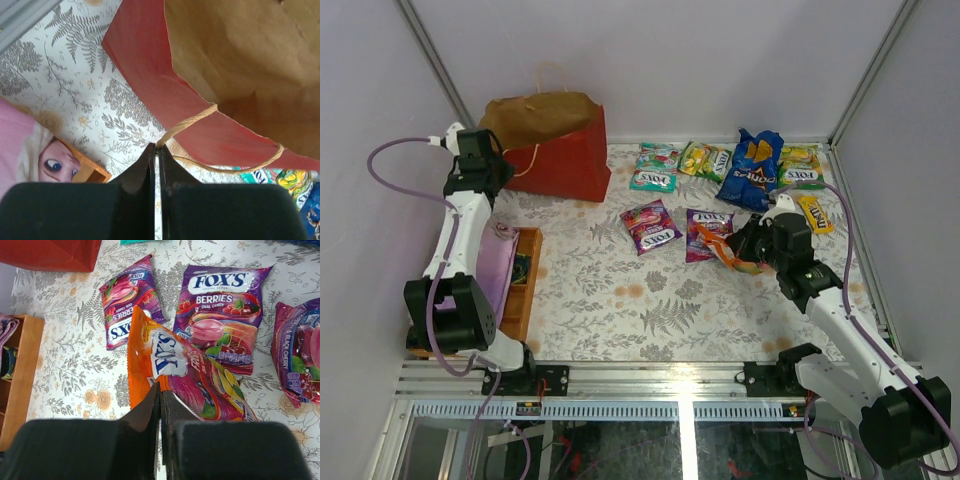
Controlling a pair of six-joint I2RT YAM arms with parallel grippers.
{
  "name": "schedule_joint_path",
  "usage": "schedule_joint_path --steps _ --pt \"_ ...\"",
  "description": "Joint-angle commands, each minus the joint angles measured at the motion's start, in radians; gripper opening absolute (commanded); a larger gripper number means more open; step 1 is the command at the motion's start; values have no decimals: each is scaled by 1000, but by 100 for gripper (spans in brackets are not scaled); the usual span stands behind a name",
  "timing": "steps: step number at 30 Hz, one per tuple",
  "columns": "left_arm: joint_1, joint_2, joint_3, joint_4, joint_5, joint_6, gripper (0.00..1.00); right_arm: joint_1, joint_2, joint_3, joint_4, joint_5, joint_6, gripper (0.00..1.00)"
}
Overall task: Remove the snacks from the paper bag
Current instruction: Adjust the paper bag at the center of the board, then place the snack at the center of the board.
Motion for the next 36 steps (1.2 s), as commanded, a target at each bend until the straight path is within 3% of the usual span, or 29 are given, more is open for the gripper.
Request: schedule_joint_path --steps 1,4,9,10,18,24,29,32,34,36 --pt "52 53 100 16 84 29 0 -6 -17 54 102 -74 -26 0" --pt "76 97 161 30 172 30 11 -5 -10 69 100 -112 -29 0" --pt "79 80 185 76 208 29 89 14 -6 89 126 -249 -50 0" --pt "78 71 186 74 206 27 99 28 -2 100 129 -281 -59 0" --pt "79 -120 40 74 157 18 100 292 141 225 29 -182 -136 0" --pt "79 -295 -137 26 59 26 100 555 254 246 29 5 -187 1" --pt "79 -454 -302 11 78 30 100 728 397 225 12 -46 -181 11" --pt "79 -502 -362 -17 81 47 100 753 372 163 14 -151 -154 28" --pt "79 -511 -388 -26 89 59 100 753 309 131 -30 -150 -159 62" --pt "79 -512 -407 -26 100 68 100 753 245 129 -108 -107 -175 80"
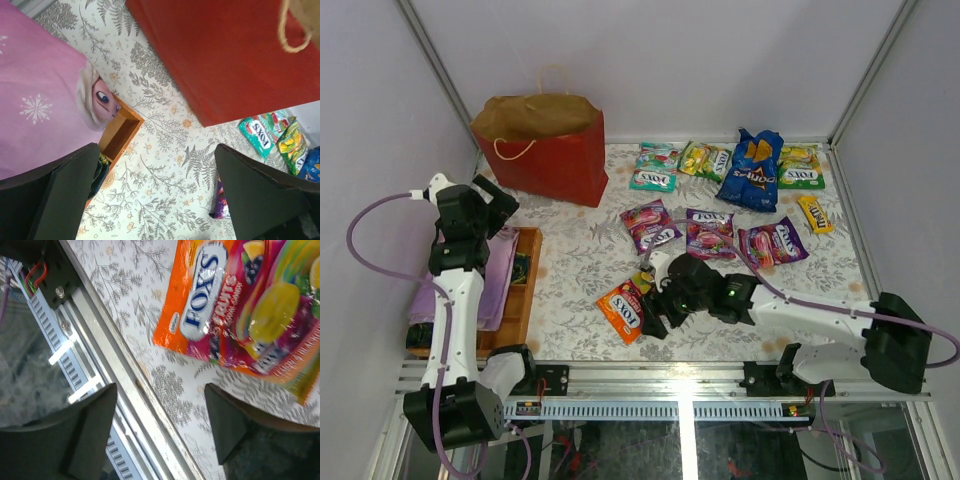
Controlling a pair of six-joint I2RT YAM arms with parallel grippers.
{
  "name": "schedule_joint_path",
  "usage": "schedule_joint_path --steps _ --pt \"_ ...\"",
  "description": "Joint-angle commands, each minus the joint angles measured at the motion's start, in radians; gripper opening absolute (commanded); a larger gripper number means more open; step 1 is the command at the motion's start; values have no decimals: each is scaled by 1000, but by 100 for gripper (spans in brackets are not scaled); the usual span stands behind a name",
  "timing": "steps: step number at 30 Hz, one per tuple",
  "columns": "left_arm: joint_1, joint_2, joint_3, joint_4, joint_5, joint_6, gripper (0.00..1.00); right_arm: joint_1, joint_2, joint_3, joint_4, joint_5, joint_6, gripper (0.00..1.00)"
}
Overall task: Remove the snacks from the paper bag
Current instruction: Place the snack at the center of the board.
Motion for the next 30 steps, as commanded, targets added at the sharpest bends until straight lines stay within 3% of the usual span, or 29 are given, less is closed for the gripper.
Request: schedule_joint_path --steps 1,4,8,19,22,25,30 --pt "5 -13 -39 -3 10 37 100 -2 -159 3 -122 50 -23 86" --pt "4 -11 -50 9 32 32 100 -2 -239 24 -215 179 -12 94" --pt "3 -9 -66 42 80 36 100 -16 -283 -22 -156 312 47 96" --pt "4 62 -63 10 218 106 100 -28 223 155 -47 207 -46 89" --pt "5 66 -72 15 212 120 100 -28 339 200 -60 243 -49 88" --pt "4 84 -70 16 216 125 100 -28 423 215 -51 302 -59 88" --pt "5 87 -65 1 221 130 100 -18 487 228 21 252 -89 88"
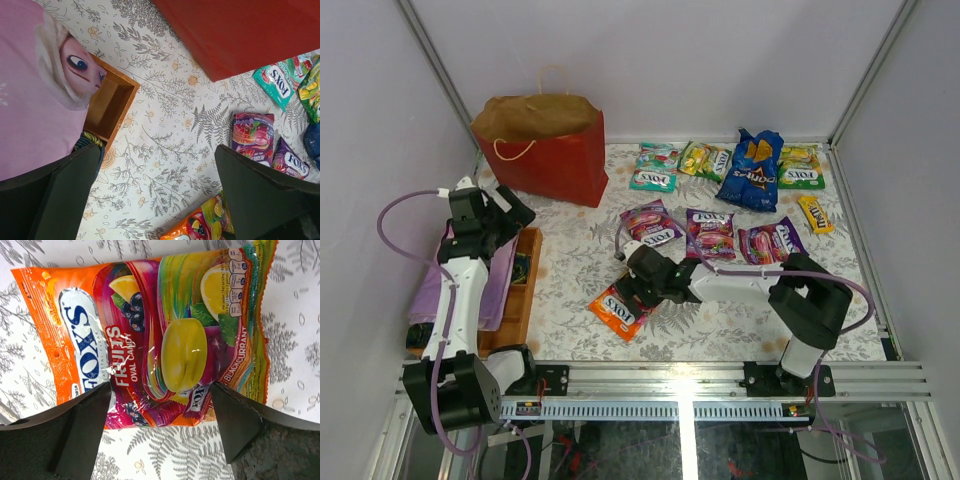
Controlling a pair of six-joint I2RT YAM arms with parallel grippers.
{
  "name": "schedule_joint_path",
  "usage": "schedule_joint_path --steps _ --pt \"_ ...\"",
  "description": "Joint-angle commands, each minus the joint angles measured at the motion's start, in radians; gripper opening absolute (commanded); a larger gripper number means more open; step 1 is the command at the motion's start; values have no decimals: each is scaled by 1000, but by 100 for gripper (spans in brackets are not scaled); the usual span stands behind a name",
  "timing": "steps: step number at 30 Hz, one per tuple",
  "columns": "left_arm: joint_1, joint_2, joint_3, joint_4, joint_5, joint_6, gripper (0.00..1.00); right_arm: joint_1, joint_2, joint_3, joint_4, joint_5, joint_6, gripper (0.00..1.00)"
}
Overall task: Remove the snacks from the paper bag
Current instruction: Place the snack at the center of the board.
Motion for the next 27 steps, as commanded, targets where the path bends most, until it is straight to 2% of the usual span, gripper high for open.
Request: schedule_joint_path --steps 1,9,16,27 --pt "5 -14 -5 6 11 27 100 13 81 21 67 -32 -35 88" --pt "4 -89 -12 6 -43 26 100 30 203 171 105 -100 -93 88" --pt "5 -55 0 4 -17 39 100 26 388 370 66 -113 -165 93" --pt "5 -20 -3 4 45 45 100 -150 592 655 9 -202 -200 95"
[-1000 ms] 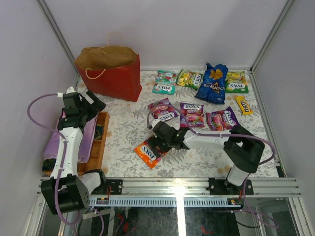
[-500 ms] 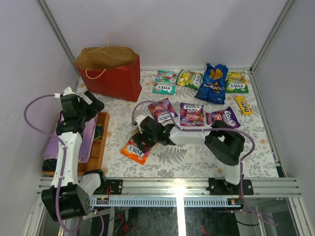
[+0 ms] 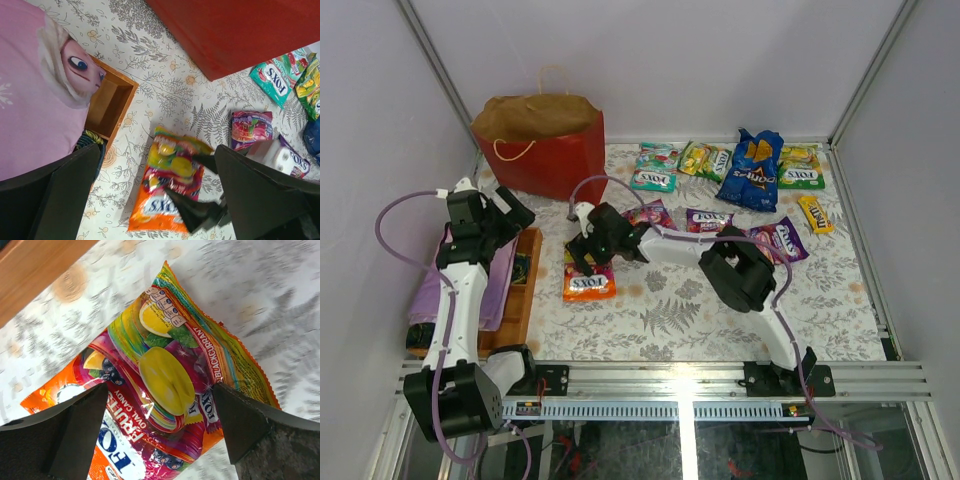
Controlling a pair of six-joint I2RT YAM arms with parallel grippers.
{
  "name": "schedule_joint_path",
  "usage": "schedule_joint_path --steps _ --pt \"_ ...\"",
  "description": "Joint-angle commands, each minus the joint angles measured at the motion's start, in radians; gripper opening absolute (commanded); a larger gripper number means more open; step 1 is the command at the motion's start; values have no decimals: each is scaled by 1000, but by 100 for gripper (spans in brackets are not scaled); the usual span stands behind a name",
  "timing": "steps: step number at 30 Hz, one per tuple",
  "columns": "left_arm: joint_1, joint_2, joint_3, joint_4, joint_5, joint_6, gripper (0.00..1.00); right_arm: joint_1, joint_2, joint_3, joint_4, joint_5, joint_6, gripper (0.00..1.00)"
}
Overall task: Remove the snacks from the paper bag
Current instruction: Place the snack at the center of the board.
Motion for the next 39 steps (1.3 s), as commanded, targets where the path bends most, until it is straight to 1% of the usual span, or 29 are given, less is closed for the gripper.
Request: schedule_joint_path --steps 1,4,9,15,17,19,21,22,26,27,29,31,34,37,39 --pt "4 28 8 13 49 23 100 -91 111 98 -133 -12 -37 95" --pt "5 32 6 19 46 20 100 -112 157 165 -154 -6 -52 95" --pt "5 31 1 19 65 18 100 -136 194 223 -167 49 -2 95" --pt "5 32 -2 22 97 23 100 -138 148 203 -138 120 62 96" --pt "4 30 -1 29 108 20 100 -138 104 184 -137 127 67 97" --pt "6 32 4 28 132 28 100 -141 24 119 -76 95 72 99" --pt "5 26 3 35 160 32 100 -154 -71 29 18 5 94 100" --pt "4 16 1 47 172 30 100 -163 -138 -17 68 -47 114 100" --pt "4 0 15 81 237 21 100 -226 -314 -198 261 -232 227 99" --pt "5 -2 26 80 246 20 100 -242 -348 -240 305 -266 259 99" --pt "3 -7 47 79 253 8 100 -279 -413 -300 337 -306 312 100" --pt "-5 -15 69 79 257 -7 100 -319 -481 -339 303 -303 354 99" --pt "-51 -17 103 74 243 9 100 -365 -629 -496 318 -215 387 99" --pt "-166 -5 142 50 112 38 100 -397 -790 -643 289 -69 392 99" --pt "-215 19 166 33 61 63 100 -407 -893 -729 243 39 373 99"
